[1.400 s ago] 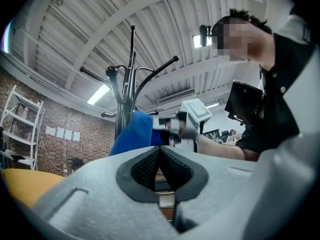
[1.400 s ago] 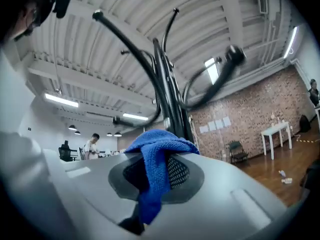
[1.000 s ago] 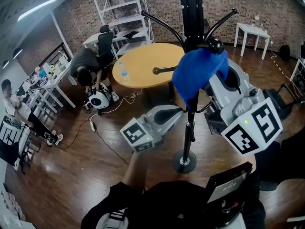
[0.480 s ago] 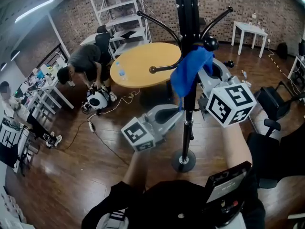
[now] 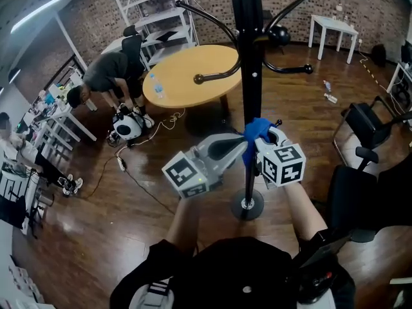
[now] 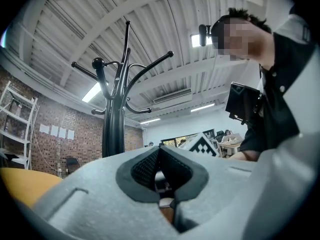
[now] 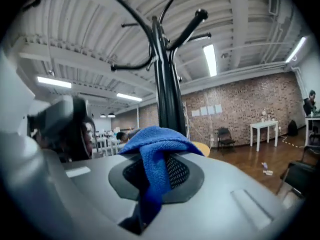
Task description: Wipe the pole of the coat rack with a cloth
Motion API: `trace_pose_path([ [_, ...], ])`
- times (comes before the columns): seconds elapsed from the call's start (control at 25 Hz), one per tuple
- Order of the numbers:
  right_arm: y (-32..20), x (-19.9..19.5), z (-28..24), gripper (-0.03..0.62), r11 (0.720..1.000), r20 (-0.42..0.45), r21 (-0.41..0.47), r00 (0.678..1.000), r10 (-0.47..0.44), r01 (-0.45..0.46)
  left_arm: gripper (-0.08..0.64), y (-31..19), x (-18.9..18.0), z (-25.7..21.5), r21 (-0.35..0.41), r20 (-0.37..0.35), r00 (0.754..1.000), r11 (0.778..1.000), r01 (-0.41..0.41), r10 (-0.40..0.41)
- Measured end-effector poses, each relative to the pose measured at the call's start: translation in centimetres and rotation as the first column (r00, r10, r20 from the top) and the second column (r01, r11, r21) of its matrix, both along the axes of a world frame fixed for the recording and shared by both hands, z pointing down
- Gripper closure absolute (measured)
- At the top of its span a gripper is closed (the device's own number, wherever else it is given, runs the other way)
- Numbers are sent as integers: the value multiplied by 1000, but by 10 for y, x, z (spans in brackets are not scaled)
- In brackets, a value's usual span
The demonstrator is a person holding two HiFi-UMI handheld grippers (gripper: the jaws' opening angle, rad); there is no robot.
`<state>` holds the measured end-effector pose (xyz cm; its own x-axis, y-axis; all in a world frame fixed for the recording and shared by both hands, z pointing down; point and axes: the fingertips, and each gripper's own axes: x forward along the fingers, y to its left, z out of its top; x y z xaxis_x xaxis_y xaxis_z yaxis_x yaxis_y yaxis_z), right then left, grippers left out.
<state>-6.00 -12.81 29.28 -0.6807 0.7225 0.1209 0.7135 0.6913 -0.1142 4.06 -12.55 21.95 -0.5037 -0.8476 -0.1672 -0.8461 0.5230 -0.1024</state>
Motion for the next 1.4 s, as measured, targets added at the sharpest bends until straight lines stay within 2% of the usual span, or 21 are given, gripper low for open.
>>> trace_pose_path([
  [0.08, 1, 2, 54, 566, 996, -147, 83, 989, -26, 39, 560, -3, -1, 2, 0, -7, 1000, 1000, -5, 5],
  [0.16, 2, 11, 99, 566, 983, -289, 144, 955, -68, 114, 560, -6, -2, 3, 1, -8, 1000, 1000, -9, 9],
  [0.24, -2, 27, 117, 566, 975, -364, 156, 927, -94, 160, 560, -9, -2, 4, 4, -13, 1000, 1000, -11, 11],
  [0.44, -18, 74, 96, 566, 967, -434, 87, 882, -180, 240, 560, -6, -2, 7, 6, -20, 1000, 1000, -2, 2],
  [0.52, -19, 69, 99, 566, 971, -427, 83, 888, -169, 225, 560, -3, -2, 8, 10, -21, 1000, 1000, 4, -4],
  [0.6, -19, 46, 110, 566, 985, -403, 80, 909, -107, 152, 560, 0, -1, 9, 10, -23, 1000, 1000, 7, -7],
  [0.68, -20, 17, 118, 566, 993, -335, 105, 942, -19, 58, 560, 3, -1, 10, 13, -23, 1000, 1000, 12, -12],
  [0.76, -16, -2, 105, 566, 992, -227, 124, 973, 38, -10, 560, 7, -1, 11, 13, -21, 1000, 1000, 19, -18],
  [0.88, -11, -5, 36, 565, 1000, -73, 12, 997, 26, -25, 560, 11, 2, 11, 9, -20, 999, 1000, 30, -29],
  [0.96, -11, -3, -28, 565, 998, 53, -63, 998, 18, -14, 560, 12, 4, 11, 6, -21, 999, 999, 32, -32],
  [1.04, -9, -2, -91, 563, 998, 193, -60, 980, 44, -33, 560, 11, 6, 6, 4, -8, 1000, 1000, 28, -28],
  [1.12, -5, 0, -148, 563, 997, 312, -58, 948, 71, -55, 560, 9, 7, 0, 2, 13, 1000, 1000, 19, -19],
  [1.24, -1, 21, -223, 563, 992, 426, -124, 903, 44, 11, 560, 6, 8, -3, -6, 17, 1000, 1000, 2, -2],
  [1.4, -16, 87, -294, 563, 978, 563, -178, 826, 12, 108, 560, 3, 11, -11, 8, 37, 999, 1000, -9, 9],
])
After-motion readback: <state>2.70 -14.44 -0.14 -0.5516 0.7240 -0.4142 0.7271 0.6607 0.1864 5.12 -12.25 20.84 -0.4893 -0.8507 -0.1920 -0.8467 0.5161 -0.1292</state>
